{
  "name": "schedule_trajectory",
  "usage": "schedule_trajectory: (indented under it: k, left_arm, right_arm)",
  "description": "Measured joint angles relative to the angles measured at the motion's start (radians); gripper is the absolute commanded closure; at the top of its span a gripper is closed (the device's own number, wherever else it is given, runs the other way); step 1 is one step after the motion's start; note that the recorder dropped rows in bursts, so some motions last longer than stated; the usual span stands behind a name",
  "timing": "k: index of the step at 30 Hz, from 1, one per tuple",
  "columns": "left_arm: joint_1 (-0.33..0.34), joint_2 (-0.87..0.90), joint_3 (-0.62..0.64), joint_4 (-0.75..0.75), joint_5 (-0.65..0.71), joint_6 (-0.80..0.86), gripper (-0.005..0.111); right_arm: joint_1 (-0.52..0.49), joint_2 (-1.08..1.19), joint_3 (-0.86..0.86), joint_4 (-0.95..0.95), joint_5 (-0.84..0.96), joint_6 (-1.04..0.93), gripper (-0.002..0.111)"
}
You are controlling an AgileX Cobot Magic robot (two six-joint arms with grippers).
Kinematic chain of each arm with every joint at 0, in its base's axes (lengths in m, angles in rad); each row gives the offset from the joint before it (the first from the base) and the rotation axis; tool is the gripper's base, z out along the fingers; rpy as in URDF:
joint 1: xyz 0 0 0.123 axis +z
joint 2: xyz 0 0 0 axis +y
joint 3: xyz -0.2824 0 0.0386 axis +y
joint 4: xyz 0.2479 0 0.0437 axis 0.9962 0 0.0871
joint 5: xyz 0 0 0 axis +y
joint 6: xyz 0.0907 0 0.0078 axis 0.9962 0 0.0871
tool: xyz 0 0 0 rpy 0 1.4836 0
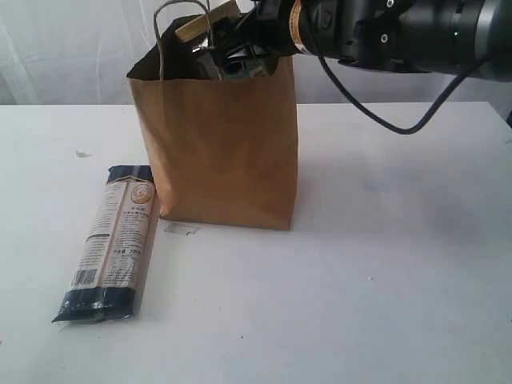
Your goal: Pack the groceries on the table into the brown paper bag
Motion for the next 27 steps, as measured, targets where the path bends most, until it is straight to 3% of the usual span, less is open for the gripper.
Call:
schedule_trajectory:
  k: [9, 20, 25, 27]
  left_arm:
    - [0.000, 0.000, 0.000, 0.000, 0.000, 0.000, 0.107]
    - [0.000, 0.000, 0.000, 0.000, 0.000, 0.000, 0.107]
    - [0.000, 0.000, 0.000, 0.000, 0.000, 0.000, 0.107]
    - [0.000, 0.000, 0.000, 0.000, 0.000, 0.000, 0.107]
  right_arm:
    - [0.000, -0.066, 0.006, -0.005, 0.025, -0.019, 0.009]
    - [0.000, -0.243, 0.000, 0.129, 0.013, -0.003, 0.010]
    - [0.000, -0.250, 0.037, 0.205, 0.166, -0.003, 0.012]
    - [0.000, -0.266, 0.044, 0.226, 0.282, -0.026, 0.021]
